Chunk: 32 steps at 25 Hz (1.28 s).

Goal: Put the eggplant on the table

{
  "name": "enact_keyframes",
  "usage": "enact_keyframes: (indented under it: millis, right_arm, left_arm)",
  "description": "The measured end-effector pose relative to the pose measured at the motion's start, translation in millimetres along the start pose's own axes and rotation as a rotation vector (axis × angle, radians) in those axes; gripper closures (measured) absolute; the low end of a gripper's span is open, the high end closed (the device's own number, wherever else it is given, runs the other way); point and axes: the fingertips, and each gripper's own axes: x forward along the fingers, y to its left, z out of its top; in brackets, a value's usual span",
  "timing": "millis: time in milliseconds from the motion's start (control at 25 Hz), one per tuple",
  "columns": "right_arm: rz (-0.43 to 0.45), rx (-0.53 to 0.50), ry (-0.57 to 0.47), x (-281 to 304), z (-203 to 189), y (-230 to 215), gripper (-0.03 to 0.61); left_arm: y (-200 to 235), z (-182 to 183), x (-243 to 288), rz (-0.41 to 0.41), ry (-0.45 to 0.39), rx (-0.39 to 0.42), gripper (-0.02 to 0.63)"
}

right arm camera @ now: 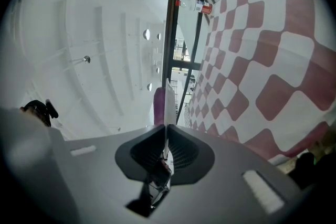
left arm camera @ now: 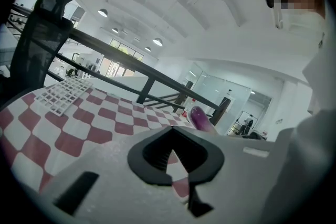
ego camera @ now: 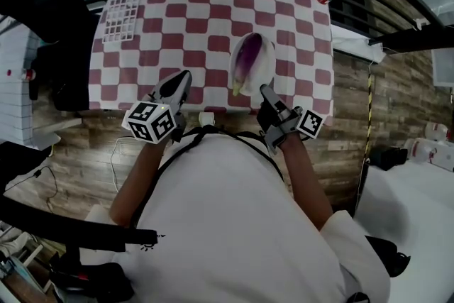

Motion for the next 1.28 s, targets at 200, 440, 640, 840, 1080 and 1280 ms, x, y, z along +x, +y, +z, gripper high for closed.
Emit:
enact_keyframes:
  millis: [200,440,640,840,1080,1280]
  right_arm:
    - [0.003,-0.012,0.024,24,0,-17,0.549]
    - [0.029,-0.005,0.084,42,-2,-34,0.551]
    - [0.016,0.02,0.139,46,-4,-52,0.551]
    - [-0.012,0.03,0.207,46,-4,-65,0.549]
    - [-0.041,0.011,0.284,49,2,-83,0.549]
    - [-0.066,-0.016,0.34,52,9,-103,0.55]
  left_arm:
    - [29,8,-5,0.016,0.01,0.005,0.614]
    - [44,17,-8,0.051,-0.005,-0.001,0.614]
    - [45,16,-8,0.092,-0.02,-0.011,0.614]
    - [47,9,-10,0.151,-0.029,-0.036,0.614]
    - [36,6,-9,0.182,-0.06,-0.058,0.614]
    - [33,-1,-9,0.22,-0.064,-0.069,0.614]
